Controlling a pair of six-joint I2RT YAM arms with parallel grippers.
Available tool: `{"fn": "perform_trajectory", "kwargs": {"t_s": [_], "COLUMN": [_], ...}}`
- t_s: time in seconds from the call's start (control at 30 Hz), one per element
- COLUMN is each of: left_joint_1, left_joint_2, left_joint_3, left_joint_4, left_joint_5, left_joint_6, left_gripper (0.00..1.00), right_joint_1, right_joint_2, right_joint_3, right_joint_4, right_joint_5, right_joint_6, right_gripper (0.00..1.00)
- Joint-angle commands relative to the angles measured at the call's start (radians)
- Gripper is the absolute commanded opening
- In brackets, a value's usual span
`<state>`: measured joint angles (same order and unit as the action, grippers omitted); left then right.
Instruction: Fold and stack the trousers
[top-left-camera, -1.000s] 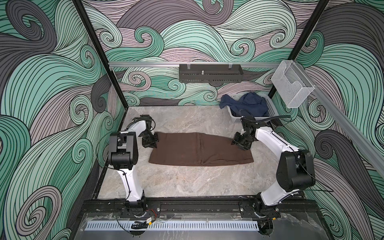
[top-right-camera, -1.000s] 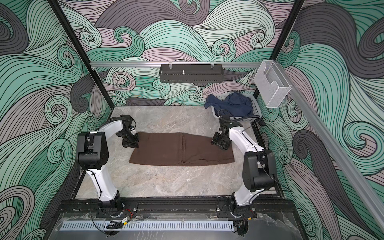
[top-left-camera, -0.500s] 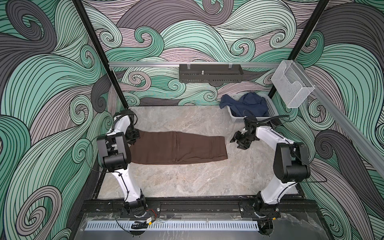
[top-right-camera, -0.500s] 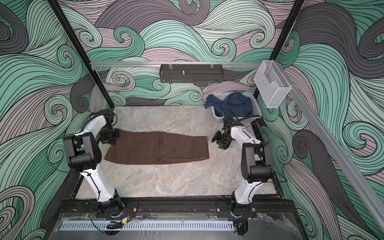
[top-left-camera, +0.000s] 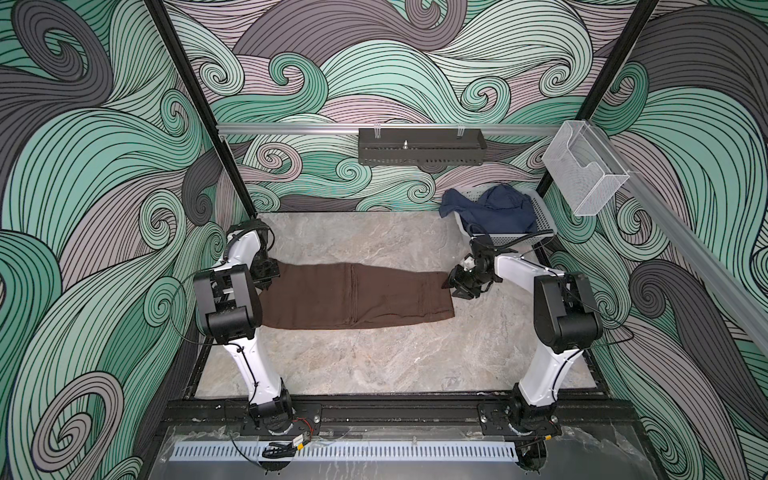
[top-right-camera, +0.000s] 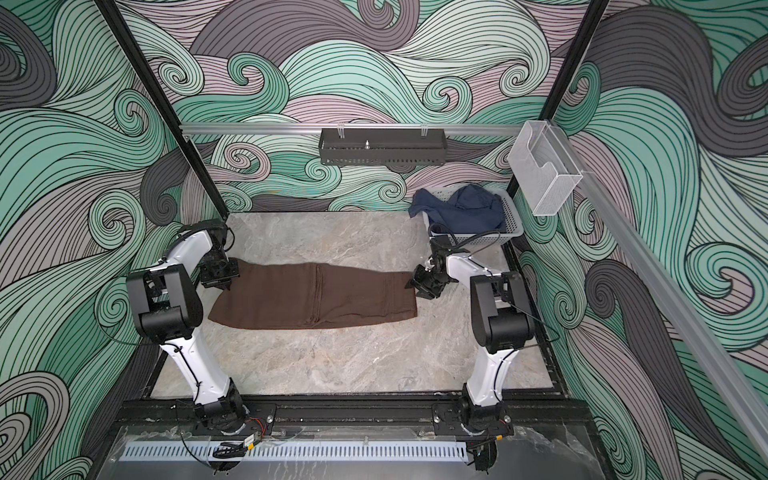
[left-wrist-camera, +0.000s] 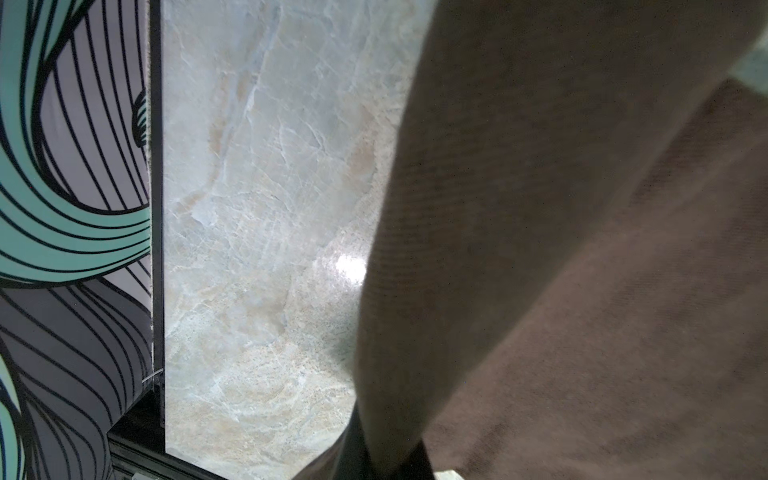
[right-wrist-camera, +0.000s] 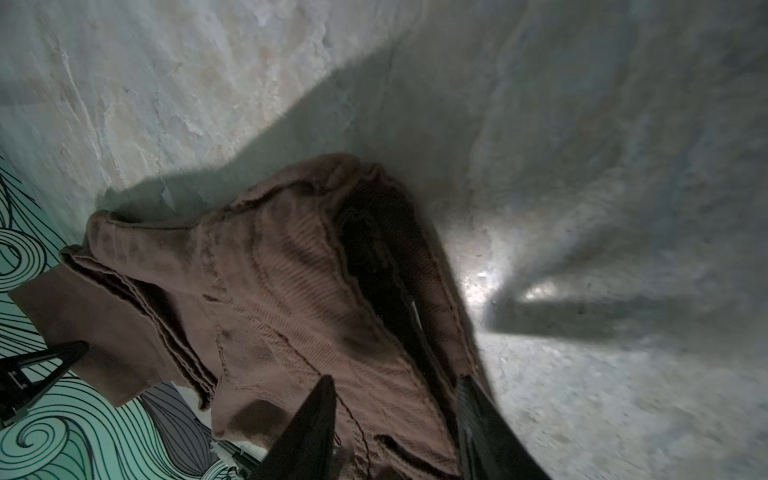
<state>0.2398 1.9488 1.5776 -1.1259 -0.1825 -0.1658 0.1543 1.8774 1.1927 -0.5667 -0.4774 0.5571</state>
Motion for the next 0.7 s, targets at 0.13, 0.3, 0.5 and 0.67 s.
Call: {"fn": "perform_trajectory", "kwargs": {"t_s": [0.13,0.3,0.5,0.67], "left_joint_1": [0.012,0.043,0.067,0.067], "left_joint_2": [0.004,0.001,0.001,0.005], "left_joint_3": [0.019,0.021,0.018,0.015], "left_joint_4": [-0.031,-0.031,-0.029,-0.028], "left_joint_5": [-0.001,-0.007,-0.018,-0.016], "left_joint_6": [0.011,0.014,0.015,0.017], "left_gripper": [0.0,0.0,0.0,0.0], "right_joint_1": [0.007,-0.01,-0.021,-0.021], "right_joint_2": [0.045,0.022,0.029,0.045], "right_joint_3": [0.036,0.07,0.13,0.129], "right_joint_4": [0.013,-0.094,-0.227,-0.235], "right_joint_5": [-0.037,0.075,0.224,0.22], "right_joint_6": [-0.019,-0.074,-0.168,-0.18], "right_gripper": [0.18,0.0,0.0,0.07]}}
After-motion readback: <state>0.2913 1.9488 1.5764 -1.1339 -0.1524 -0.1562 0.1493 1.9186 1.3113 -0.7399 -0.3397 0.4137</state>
